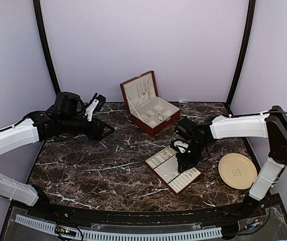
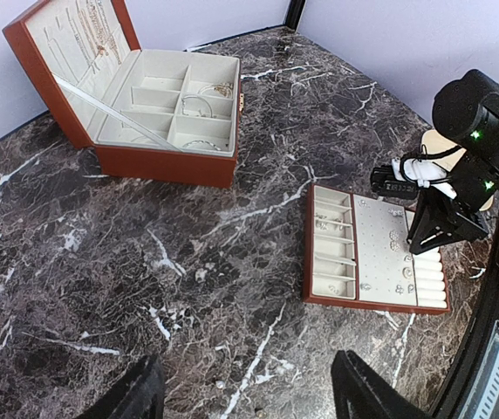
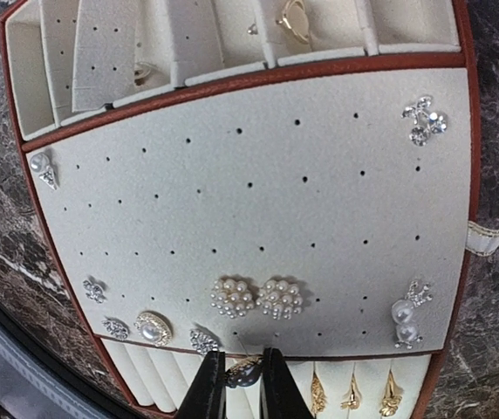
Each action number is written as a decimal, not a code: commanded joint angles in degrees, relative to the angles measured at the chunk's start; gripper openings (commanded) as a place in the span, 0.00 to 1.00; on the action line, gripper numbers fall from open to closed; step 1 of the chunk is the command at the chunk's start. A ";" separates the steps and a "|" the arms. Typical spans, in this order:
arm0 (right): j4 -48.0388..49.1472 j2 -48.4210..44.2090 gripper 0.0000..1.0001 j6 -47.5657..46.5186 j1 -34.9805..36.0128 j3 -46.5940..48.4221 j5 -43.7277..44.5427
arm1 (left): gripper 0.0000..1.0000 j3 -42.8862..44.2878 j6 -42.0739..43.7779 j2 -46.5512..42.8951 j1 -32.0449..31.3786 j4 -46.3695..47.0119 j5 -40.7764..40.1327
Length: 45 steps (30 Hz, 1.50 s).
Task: Organize the mixed jewelry
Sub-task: Insert the earring into the earring holder.
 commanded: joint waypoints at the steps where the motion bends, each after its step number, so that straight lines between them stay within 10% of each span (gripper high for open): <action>1: -0.60 0.21 0.13 -0.63 -0.30 0.92 -1.24 | 0.68 -0.57 0.72 -0.21 0.20 -0.62 0.57; 45: -3.50 3.78 0.19 0.40 2.16 3.93 5.69 | 0.68 -0.48 0.71 -0.58 0.23 -0.80 0.79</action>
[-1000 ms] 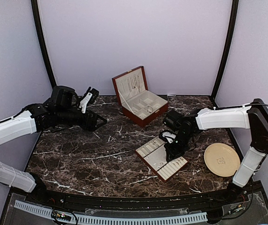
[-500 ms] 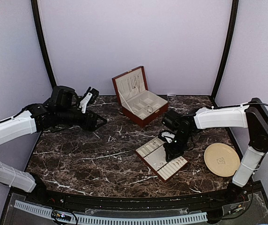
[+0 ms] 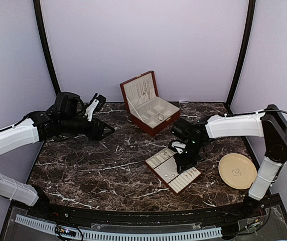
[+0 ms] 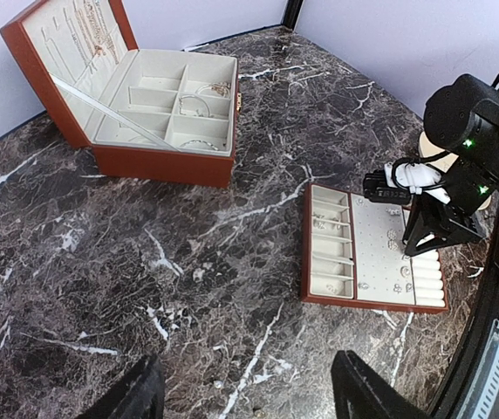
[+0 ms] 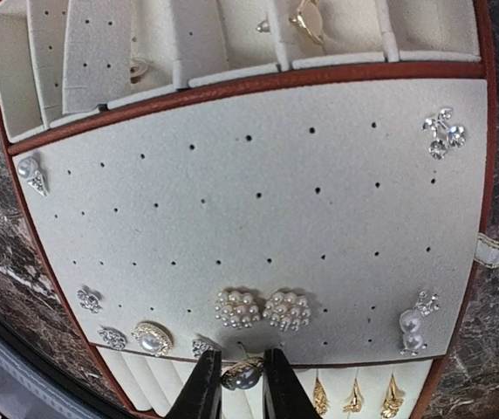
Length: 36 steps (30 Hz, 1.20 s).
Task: Organize the mixed jewelry
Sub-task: Insert the earring into the earring holder.
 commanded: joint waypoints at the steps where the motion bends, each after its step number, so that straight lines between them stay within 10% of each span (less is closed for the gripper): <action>1: -1.00 0.96 0.20 0.77 0.56 1.20 3.43 | 0.68 -0.51 0.69 -0.59 0.24 -0.75 0.37; 20: -2.48 -3.34 0.35 2.54 0.56 3.92 2.83 | 0.68 -0.65 0.78 -0.90 0.22 -0.80 0.25; 36: -1.62 -4.54 0.15 3.75 0.56 1.57 3.06 | 0.68 -0.67 0.75 -0.76 0.22 -0.72 0.31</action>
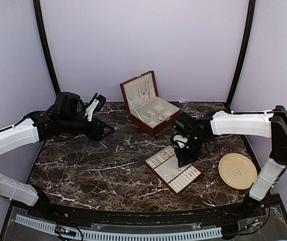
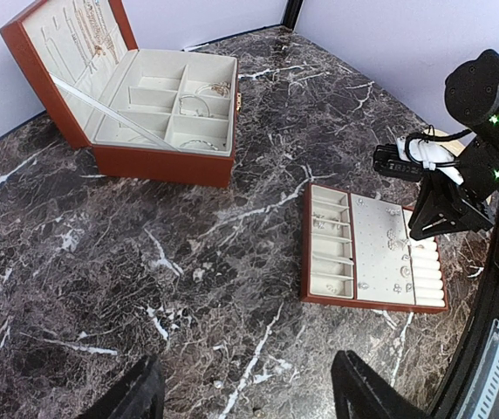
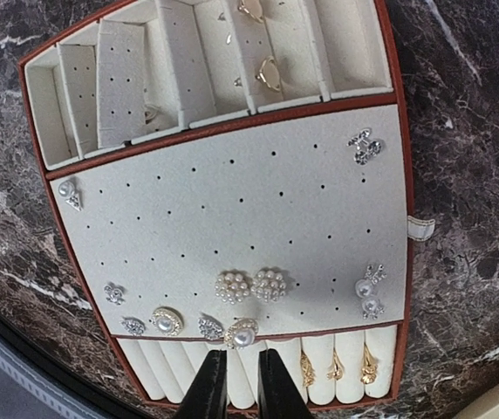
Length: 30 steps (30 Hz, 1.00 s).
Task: Organize the mixed jewelry
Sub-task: Insert the earring into the earring holder, then adjust the earring on the earring holder.
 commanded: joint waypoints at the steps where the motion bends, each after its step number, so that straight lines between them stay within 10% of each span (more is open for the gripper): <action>1: 0.61 -0.95 0.15 0.33 0.26 -1.01 -0.02 | 0.68 -0.66 0.77 -0.76 0.24 -0.72 0.29; 30: 4.87 1.41 0.12 0.55 0.87 -4.40 -3.21 | 0.68 -0.67 0.87 -0.94 0.21 -0.71 0.16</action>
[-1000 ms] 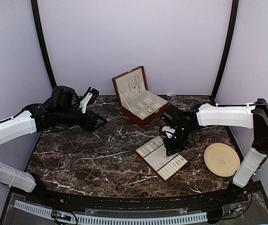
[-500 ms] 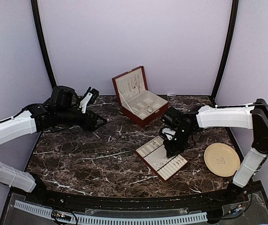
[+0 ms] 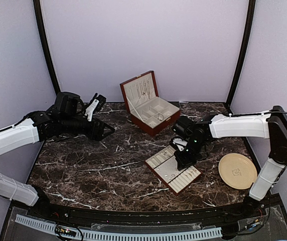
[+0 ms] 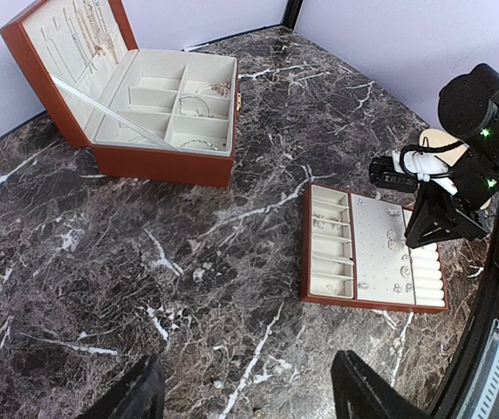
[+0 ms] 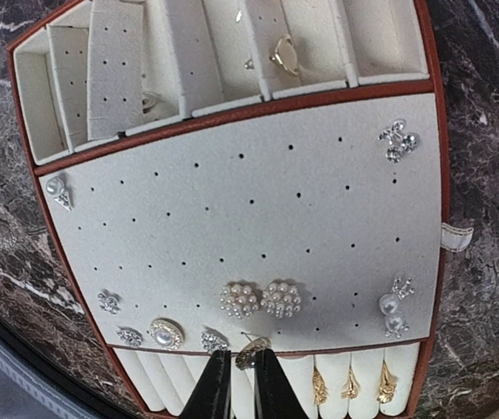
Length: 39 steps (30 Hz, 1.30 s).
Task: Organize the mixed jewelry
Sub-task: Adjust the earring on the earring holder.
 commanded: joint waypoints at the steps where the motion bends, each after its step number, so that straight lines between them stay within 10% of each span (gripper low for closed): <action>1: 1.54 0.79 0.12 0.67 0.83 -1.58 -1.38 | 0.68 -0.65 0.85 -0.94 0.22 -0.72 0.22; 39: 3.07 -0.86 0.12 3.37 3.75 1.75 0.54 | 0.68 -0.89 0.36 -0.49 0.21 -0.37 1.48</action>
